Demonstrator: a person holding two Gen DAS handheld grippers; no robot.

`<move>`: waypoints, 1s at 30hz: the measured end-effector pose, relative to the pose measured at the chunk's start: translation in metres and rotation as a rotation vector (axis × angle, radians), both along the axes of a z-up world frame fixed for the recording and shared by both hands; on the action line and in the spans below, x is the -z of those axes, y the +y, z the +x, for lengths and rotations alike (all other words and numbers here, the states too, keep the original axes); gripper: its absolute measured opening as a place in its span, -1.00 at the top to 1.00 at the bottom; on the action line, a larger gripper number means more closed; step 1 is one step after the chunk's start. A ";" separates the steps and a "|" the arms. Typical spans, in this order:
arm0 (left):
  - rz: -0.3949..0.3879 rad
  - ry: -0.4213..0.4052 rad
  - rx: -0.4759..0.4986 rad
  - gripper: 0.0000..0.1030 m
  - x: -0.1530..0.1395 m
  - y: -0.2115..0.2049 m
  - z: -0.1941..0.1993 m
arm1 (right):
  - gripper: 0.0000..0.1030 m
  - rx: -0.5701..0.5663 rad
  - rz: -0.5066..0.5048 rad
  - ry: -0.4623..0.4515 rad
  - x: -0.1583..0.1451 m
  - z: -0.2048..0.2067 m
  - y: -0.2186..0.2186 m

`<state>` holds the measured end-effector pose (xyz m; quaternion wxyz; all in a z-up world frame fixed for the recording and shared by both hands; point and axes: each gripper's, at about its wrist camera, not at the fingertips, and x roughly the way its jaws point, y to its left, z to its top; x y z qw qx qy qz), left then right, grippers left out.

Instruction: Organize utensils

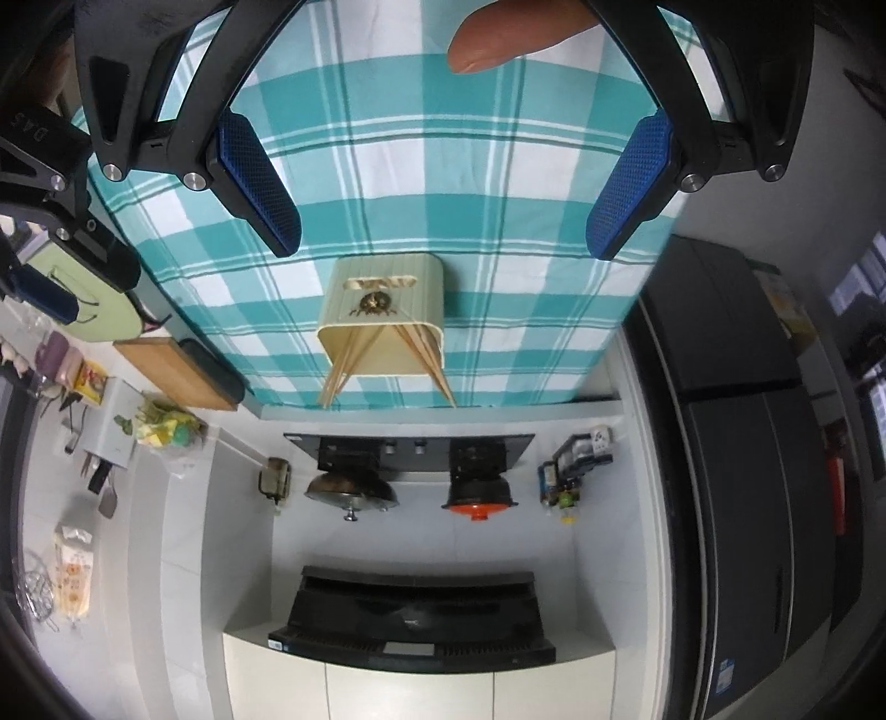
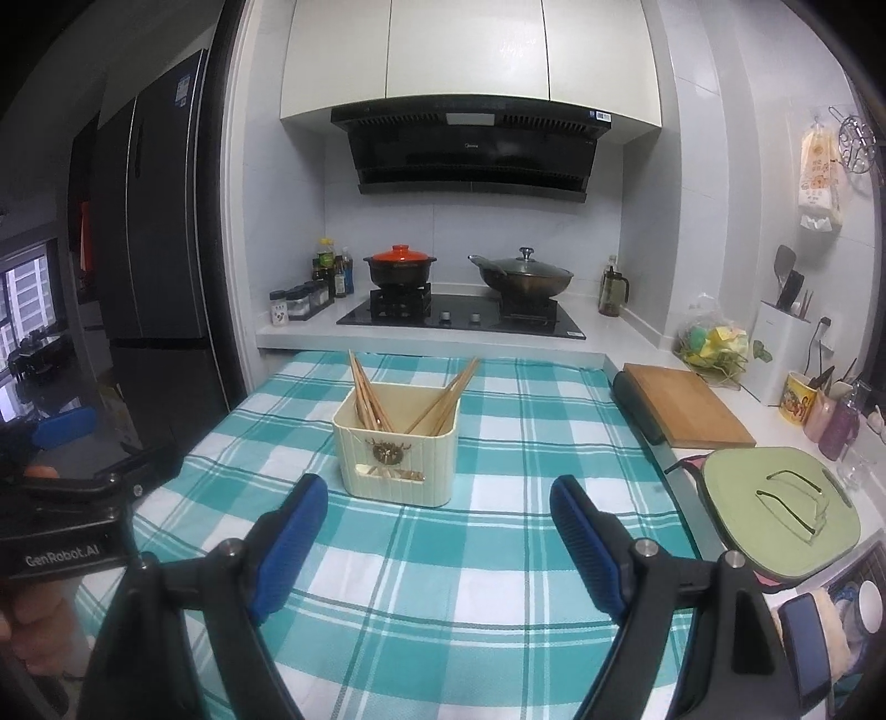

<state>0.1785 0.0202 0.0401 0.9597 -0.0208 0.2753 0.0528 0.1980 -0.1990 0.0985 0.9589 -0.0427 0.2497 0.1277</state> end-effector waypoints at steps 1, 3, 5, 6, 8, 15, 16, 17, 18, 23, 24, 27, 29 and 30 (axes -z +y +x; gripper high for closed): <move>0.000 0.002 -0.006 -0.99 0.000 0.001 0.000 | -0.64 -0.002 -0.003 -0.008 -0.002 -0.002 0.000; 0.003 0.009 -0.020 -0.99 0.002 0.004 0.000 | -0.64 0.001 -0.006 -0.020 -0.006 -0.005 0.000; -0.002 0.016 -0.028 -0.99 0.003 0.007 0.000 | -0.64 -0.003 -0.001 -0.022 -0.008 -0.007 0.000; -0.003 0.019 -0.031 -0.99 0.004 0.008 0.000 | -0.64 -0.004 0.001 -0.020 -0.008 -0.007 0.001; 0.001 0.021 -0.036 -0.99 0.006 0.009 -0.002 | -0.64 -0.011 0.007 -0.015 -0.007 -0.008 0.002; 0.003 0.022 -0.056 -0.99 0.007 0.014 -0.006 | -0.64 -0.041 0.008 0.002 -0.002 -0.014 0.010; 0.003 0.024 -0.058 -0.99 0.007 0.015 -0.006 | -0.64 -0.044 0.005 0.002 -0.001 -0.014 0.012; 0.003 0.025 -0.062 -0.99 0.007 0.014 -0.006 | -0.64 -0.047 0.003 0.002 -0.001 -0.015 0.013; 0.002 0.026 -0.064 -0.99 0.007 0.015 -0.006 | -0.64 -0.051 0.001 0.004 -0.001 -0.016 0.014; 0.000 0.028 -0.065 -0.99 0.008 0.016 -0.006 | -0.64 -0.058 0.003 0.010 0.000 -0.017 0.015; -0.001 0.028 -0.065 -0.99 0.008 0.016 -0.006 | -0.64 -0.058 0.001 0.010 0.000 -0.017 0.016; -0.001 0.029 -0.066 -0.99 0.008 0.016 -0.006 | -0.64 -0.059 0.003 0.012 0.000 -0.017 0.016; 0.001 0.030 -0.065 -0.99 0.008 0.016 -0.006 | -0.64 -0.060 0.001 0.013 0.001 -0.017 0.018; 0.001 0.031 -0.065 -0.99 0.008 0.016 -0.006 | -0.64 -0.061 0.001 0.015 0.000 -0.017 0.018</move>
